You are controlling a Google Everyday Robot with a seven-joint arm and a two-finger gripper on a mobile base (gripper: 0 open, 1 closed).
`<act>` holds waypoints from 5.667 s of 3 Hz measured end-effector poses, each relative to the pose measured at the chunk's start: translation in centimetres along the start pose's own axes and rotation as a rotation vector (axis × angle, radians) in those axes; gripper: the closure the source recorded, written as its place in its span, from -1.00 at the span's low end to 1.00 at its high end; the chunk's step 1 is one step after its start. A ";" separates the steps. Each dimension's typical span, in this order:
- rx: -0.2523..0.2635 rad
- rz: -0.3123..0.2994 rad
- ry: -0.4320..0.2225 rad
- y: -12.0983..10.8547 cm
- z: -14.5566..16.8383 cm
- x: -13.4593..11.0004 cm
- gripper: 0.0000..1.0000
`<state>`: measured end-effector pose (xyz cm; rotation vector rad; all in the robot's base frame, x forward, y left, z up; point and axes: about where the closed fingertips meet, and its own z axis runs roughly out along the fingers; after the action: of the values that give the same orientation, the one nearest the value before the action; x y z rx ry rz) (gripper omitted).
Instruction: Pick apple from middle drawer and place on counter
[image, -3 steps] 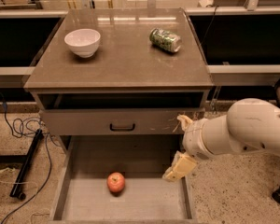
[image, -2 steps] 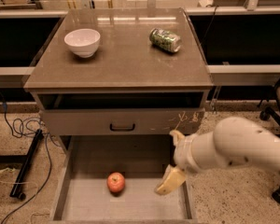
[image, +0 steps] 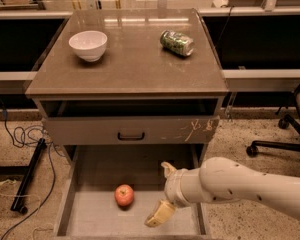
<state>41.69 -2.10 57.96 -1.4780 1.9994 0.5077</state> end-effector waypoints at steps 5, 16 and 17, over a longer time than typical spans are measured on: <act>-0.170 -0.032 -0.065 -0.5 16.9 0.8 -1.00; -0.102 -0.162 -0.128 -1.7 23.6 2.7 0.93; -0.117 -0.167 -0.130 -1.7 23.5 2.3 1.00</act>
Offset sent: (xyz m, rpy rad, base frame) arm 0.0125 0.0286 -0.0210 0.0339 -0.0397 0.0267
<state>48.37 10.24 38.90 -1.6229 1.7545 0.6415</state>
